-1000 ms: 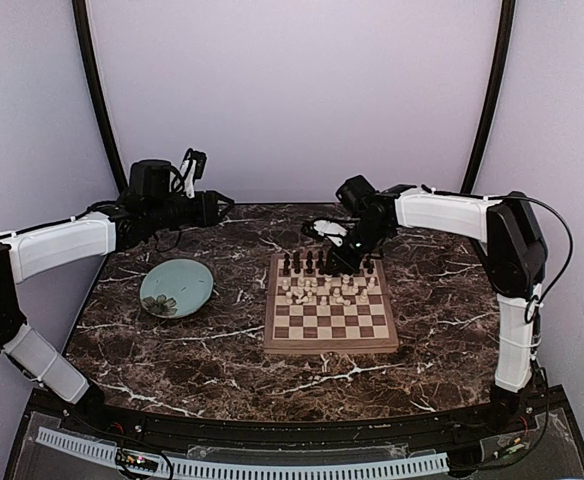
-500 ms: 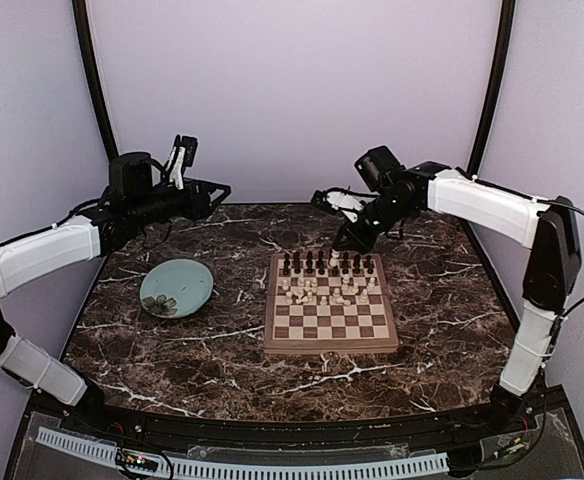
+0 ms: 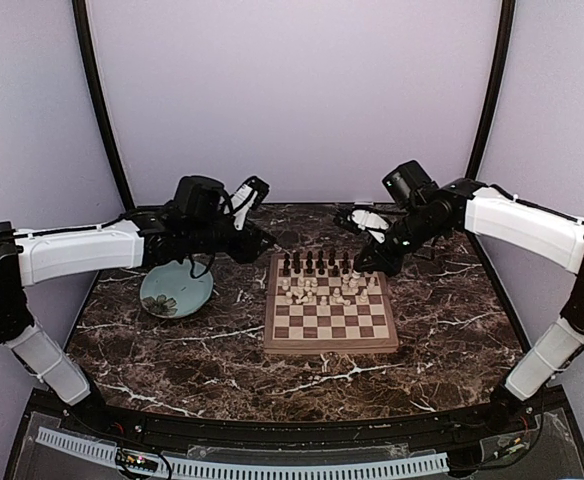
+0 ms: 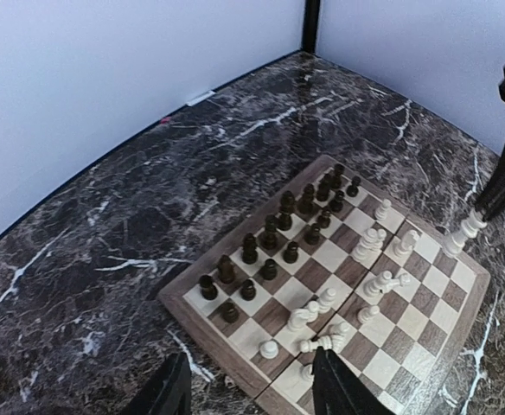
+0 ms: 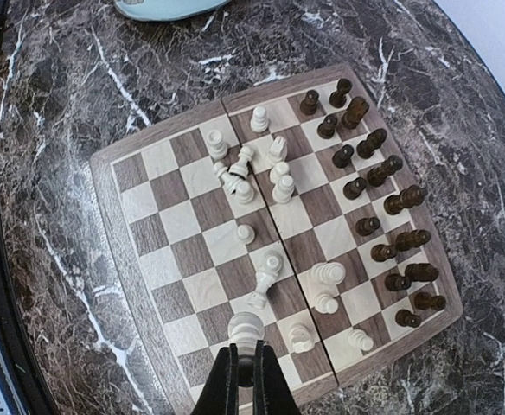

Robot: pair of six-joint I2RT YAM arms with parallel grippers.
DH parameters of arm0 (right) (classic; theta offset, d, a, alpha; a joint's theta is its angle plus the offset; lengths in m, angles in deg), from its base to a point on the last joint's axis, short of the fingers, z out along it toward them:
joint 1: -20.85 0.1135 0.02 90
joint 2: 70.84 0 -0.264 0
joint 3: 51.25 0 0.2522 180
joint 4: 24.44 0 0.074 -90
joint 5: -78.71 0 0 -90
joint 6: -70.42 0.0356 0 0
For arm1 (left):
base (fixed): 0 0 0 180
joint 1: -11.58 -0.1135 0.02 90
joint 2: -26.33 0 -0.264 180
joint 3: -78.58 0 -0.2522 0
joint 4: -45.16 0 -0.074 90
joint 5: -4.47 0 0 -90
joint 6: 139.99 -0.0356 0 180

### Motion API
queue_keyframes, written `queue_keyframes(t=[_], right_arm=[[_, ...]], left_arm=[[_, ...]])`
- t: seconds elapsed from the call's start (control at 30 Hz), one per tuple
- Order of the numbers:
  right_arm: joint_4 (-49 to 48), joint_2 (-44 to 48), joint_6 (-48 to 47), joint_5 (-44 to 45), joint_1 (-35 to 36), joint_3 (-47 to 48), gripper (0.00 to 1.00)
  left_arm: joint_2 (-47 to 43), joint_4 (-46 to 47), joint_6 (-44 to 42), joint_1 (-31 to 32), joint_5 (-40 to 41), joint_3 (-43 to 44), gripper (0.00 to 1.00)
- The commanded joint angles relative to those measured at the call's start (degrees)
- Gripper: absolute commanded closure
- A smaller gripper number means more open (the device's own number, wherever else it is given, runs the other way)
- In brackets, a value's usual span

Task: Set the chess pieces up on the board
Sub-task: Place the king on e1.

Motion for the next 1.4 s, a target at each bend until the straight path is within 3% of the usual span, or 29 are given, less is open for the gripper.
queue_keyframes(t=[0.0,0.13,0.23,0.43,0.83,1.37], right_arm=[[-1.4,2.3,-1.3,-1.6,0.7,-3.4,1.0],[-1.9,2.9,-2.1,-1.7,1.7,-5.2,1.0],[-2.9,2.8,-2.8,-0.7,3.4,-6.6,1.0],[-5.6,0.6,-3.5,3.5,7.9,-8.6,1.0],[-6.9,-4.1,-4.4,5.8,12.9,-8.1,1.0],[-9.1,-6.4,-4.5,6.7,13.3,-10.4,0.96]], left_arm=[[-11.5,3.8,6.2,-1.7,8.5,-4.3,0.49],[-18.1,6.0,15.7,-9.8,4.4,-11.7,0.47],[-20.0,5.0,16.0,-13.6,3.2,-14.3,0.46],[-20.4,5.6,8.9,-14.1,6.8,-15.4,0.45],[-21.1,6.7,8.9,-15.0,5.0,-16.4,0.44],[-20.7,6.2,8.7,-15.1,3.6,-15.9,0.44]])
